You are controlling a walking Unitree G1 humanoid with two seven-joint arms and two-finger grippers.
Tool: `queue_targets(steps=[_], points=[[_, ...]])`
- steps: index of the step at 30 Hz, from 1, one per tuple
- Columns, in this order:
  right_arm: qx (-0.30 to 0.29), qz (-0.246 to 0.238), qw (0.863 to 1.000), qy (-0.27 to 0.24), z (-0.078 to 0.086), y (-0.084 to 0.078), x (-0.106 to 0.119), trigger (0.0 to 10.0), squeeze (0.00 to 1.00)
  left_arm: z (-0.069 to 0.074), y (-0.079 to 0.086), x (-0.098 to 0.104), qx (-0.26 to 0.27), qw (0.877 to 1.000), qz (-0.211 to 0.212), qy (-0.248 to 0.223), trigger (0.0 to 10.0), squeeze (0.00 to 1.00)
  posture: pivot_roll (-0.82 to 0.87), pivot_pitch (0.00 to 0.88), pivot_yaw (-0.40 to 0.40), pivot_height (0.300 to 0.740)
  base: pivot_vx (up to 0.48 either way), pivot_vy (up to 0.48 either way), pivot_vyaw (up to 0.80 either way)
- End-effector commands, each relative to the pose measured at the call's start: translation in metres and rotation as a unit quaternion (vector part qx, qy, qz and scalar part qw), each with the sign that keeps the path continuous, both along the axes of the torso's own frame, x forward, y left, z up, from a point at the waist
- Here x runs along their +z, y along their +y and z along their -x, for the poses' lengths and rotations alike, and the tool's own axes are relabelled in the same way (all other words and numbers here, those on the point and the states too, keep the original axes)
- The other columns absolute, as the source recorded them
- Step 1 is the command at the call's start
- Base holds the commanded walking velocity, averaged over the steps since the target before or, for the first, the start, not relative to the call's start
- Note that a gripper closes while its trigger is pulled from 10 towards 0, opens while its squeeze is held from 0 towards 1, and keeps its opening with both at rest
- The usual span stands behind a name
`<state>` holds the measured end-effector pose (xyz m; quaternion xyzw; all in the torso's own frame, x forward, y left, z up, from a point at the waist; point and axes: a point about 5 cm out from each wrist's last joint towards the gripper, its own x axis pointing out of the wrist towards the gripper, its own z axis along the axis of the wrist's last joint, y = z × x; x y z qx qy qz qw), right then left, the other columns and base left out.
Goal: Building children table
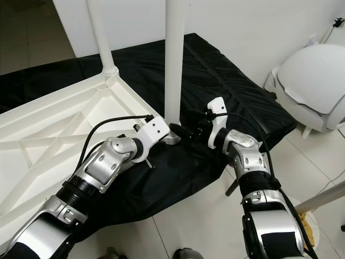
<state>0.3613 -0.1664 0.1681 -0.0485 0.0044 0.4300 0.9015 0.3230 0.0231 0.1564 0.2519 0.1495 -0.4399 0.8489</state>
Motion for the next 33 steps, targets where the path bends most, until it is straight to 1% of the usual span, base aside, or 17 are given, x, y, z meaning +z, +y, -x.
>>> queue_targets(steps=[1,2,7,13,19,20,21,22,23,24,28,30,32,33], points=[[0.009,0.018,1.000,0.009,-0.001,0.001,-0.003,10.0,0.00,0.007,-0.010,0.012,-0.038,0.999,0.011,-0.016,10.0,0.00,-0.06,0.048,-0.006,0.740,0.000,0.000,0.00],[0.029,0.022,0.999,0.017,0.000,0.002,-0.004,10.0,0.00,0.008,-0.012,0.013,-0.040,0.999,0.012,-0.014,10.0,0.00,-0.06,0.050,-0.006,0.740,0.000,0.000,0.00],[0.049,0.024,0.998,0.018,-0.001,0.005,-0.004,10.0,0.00,0.011,-0.016,0.014,-0.047,0.999,0.013,-0.010,10.0,0.00,-0.06,0.050,-0.004,0.740,0.000,0.000,0.00],[0.027,0.033,0.999,-0.007,-0.007,0.011,-0.002,10.0,0.00,0.015,-0.022,0.015,-0.062,0.998,0.012,-0.004,10.0,0.00,-0.07,0.057,0.007,0.740,0.000,0.000,0.00],[0.010,0.029,0.999,-0.010,-0.013,0.018,-0.002,10.0,0.00,0.016,-0.026,0.015,-0.068,0.998,0.007,-0.003,10.0,0.00,-0.07,0.057,0.011,0.740,0.000,0.000,0.00],[0.002,0.034,0.999,-0.008,-0.013,0.019,-0.003,4.7,0.00,0.016,-0.026,0.016,-0.068,0.998,0.008,-0.002,10.0,0.00,-0.06,0.058,0.010,0.740,0.000,0.000,0.00],[0.002,0.034,0.999,-0.008,-0.013,0.019,-0.003,4.7,0.00,0.016,-0.026,0.016,-0.068,0.998,0.008,-0.002,10.0,0.00,-0.06,0.058,0.010,0.740,0.000,0.000,0.00],[-0.004,0.036,0.999,-0.002,-0.014,0.019,-0.005,3.1,0.00,0.016,-0.027,0.016,-0.067,0.998,0.007,-0.003,10.0,0.00,-0.06,0.059,0.009,0.740,0.000,0.000,0.00],[-0.004,0.036,0.999,-0.002,-0.014,0.019,-0.005,3.1,0.00,0.016,-0.027,0.016,-0.067,0.998,0.007,-0.003,10.0,0.00,-0.06,0.059,0.009,0.740,0.000,0.000,0.00],[-0.004,0.038,0.999,0.004,-0.013,0.018,-0.008,0.0,0.00,0.016,-0.027,0.017,-0.066,0.998,0.009,-0.002,10.0,0.00,-0.06,0.061,0.008,0.740,0.000,0.000,0.00],[-0.001,0.048,0.998,0.034,-0.008,0.012,-0.021,0.0,0.00,0.017,-0.028,0.018,-0.065,0.998,0.010,-0.002,10.0,0.00,-0.06,0.067,0.006,0.740,0.000,0.000,0.00],[-0.001,0.048,0.998,0.034,-0.008,0.012,-0.021,0.0,0.00,0.017,-0.028,0.018,-0.065,0.998,0.010,-0.002,10.0,0.00,-0.06,0.067,0.006,0.740,0.000,0.000,0.00],[-0.008,0.049,0.998,0.038,-0.008,0.011,-0.023,0.0,0.00,0.017,-0.027,0.019,-0.064,0.998,0.010,-0.002,10.0,0.00,-0.06,0.069,0.004,0.740,0.000,0.000,0.00],[-0.027,0.050,0.997,0.044,-0.008,0.008,-0.025,0.0,0.00,0.016,-0.028,0.019,-0.064,0.998,0.010,-0.003,10.0,0.00,-0.06,0.074,0.000,0.740,0.000,0.000,0.00]])
